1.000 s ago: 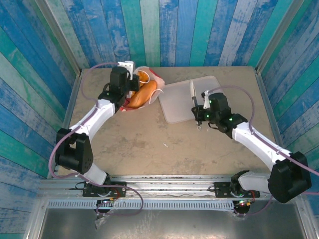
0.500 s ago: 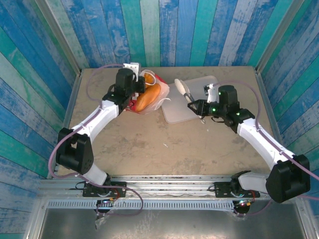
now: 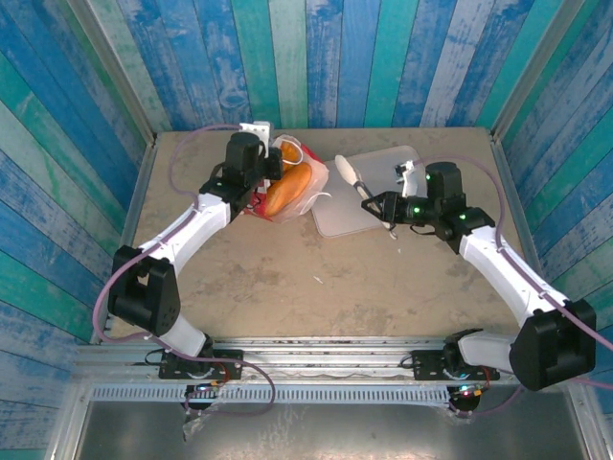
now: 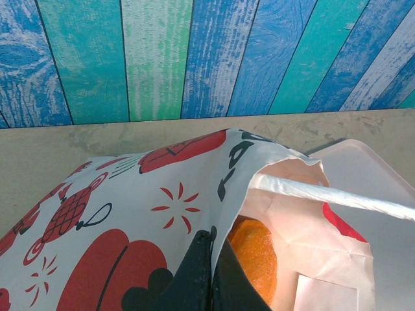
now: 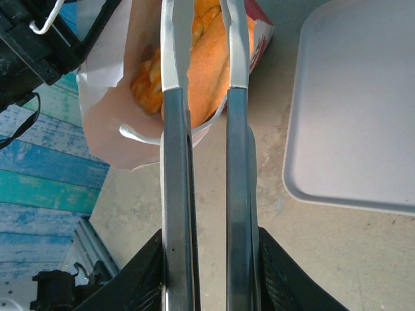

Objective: Take the fake bread out of the paper bag

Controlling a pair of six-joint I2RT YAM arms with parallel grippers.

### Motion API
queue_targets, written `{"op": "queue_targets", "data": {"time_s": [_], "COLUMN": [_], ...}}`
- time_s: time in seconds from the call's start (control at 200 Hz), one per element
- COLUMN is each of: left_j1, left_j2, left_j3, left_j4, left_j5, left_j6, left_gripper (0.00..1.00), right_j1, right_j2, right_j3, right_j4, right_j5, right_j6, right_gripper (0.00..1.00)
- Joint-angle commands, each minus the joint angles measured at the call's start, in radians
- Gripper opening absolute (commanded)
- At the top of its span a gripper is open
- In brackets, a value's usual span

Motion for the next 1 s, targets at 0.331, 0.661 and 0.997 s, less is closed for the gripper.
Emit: {"op": "queue_targets", "data": {"time_s": [0.331, 0.661, 0.997], "left_j1": [-0.053, -0.121, -0.161], "left_j2": [0.049, 0.083, 0.07], "left_j3": [0.013, 0.082, 0.112], "left_j4": [0.013, -0.085, -0.13], "left_j5": [0.014, -0.101, -0.172], "left_j6": [0.079, 0.203, 0.273], "left_gripper": [0.0, 0.0, 0.0], "right_j1": [0.026, 0.091, 0.104], "right_j2": [-0.034, 0.101, 0.222], "right_j3": [0.156, 0.233, 0.232], "right_j4": [-0.239, -0.353, -0.303], "right_j5": [-0.044, -0.082, -0.113], "right_j6": [0.02, 0.025, 0.048], "right_gripper": [0.33, 0.33, 0.33]}}
